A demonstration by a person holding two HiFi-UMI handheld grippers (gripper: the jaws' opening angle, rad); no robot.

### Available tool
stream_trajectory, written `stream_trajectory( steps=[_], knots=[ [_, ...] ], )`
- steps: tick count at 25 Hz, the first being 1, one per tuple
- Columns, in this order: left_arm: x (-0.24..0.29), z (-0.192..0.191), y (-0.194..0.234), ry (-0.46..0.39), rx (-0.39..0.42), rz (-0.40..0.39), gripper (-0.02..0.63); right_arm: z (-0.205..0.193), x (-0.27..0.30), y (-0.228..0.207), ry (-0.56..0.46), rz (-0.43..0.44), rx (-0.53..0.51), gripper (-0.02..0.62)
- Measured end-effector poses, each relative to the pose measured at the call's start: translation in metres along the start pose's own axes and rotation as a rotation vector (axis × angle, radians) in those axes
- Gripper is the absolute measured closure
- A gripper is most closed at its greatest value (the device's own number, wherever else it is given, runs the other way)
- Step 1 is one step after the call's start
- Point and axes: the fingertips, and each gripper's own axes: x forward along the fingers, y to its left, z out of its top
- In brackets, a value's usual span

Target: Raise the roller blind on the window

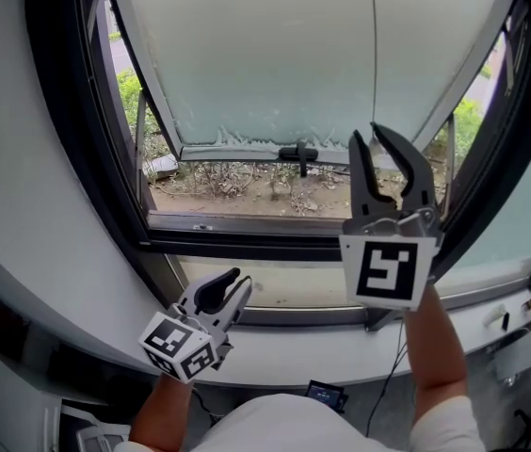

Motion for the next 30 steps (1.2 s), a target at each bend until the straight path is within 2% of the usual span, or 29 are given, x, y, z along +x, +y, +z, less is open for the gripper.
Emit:
stream_trajectory(
  steps=[17,30],
  knots=[
    [-0.005,0.001,0.004,0.002,-0.003,0.01,0.497,0.0,0.009,0.01,0.012,0.009,-0.014,0.518],
    [-0.003,0.0,0.003,0.011,0.001,-0.004,0.497,-0.006,0.01,0.013,0.033,0.014,-0.011,0.487]
  ],
)
